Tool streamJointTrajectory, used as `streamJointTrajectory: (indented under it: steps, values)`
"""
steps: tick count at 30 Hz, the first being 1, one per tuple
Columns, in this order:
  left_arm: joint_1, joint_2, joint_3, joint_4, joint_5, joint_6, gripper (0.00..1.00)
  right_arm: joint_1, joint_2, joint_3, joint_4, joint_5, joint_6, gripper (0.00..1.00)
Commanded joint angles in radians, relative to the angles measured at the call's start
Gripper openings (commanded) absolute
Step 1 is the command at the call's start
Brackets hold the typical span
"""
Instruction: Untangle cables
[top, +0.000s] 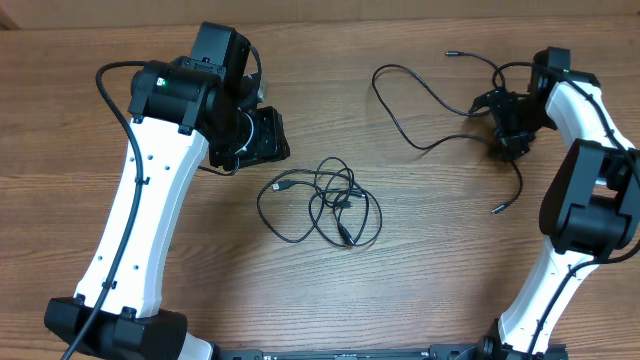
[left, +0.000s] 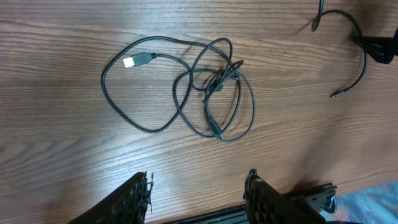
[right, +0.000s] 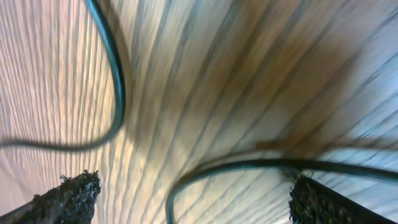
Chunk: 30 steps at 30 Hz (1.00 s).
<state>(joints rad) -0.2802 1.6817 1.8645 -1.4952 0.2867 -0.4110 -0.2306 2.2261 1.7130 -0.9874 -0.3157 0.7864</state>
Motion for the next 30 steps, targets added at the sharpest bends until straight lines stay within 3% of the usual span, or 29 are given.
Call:
streamJointTrajectory:
  steps: [1, 10, 12, 15, 21, 30]
  values:
    - [-0.005, 0.002, -0.004, 0.0, -0.006, 0.014, 0.53, 0.006, -0.008, 0.026, -0.032, -0.053, -0.033, 0.99]
    - [-0.005, 0.002, -0.004, 0.01, -0.006, 0.014, 0.53, 0.032, -0.122, 0.057, -0.09, -0.048, -0.035, 1.0]
    - [-0.005, 0.002, -0.004, 0.013, -0.006, 0.003, 0.53, 0.076, -0.12, 0.032, -0.102, 0.064, 0.007, 1.0]
    - [-0.005, 0.002, -0.004, 0.008, -0.006, 0.003, 0.52, 0.145, -0.118, -0.035, -0.075, 0.223, 0.14, 0.84]
    - [-0.005, 0.002, -0.004, -0.015, -0.006, 0.004, 0.52, 0.206, -0.108, -0.103, 0.047, 0.241, 0.174, 0.76]
    - [-0.005, 0.002, -0.004, -0.018, -0.006, 0.004, 0.52, 0.218, -0.053, -0.104, 0.043, 0.322, 0.213, 0.66]
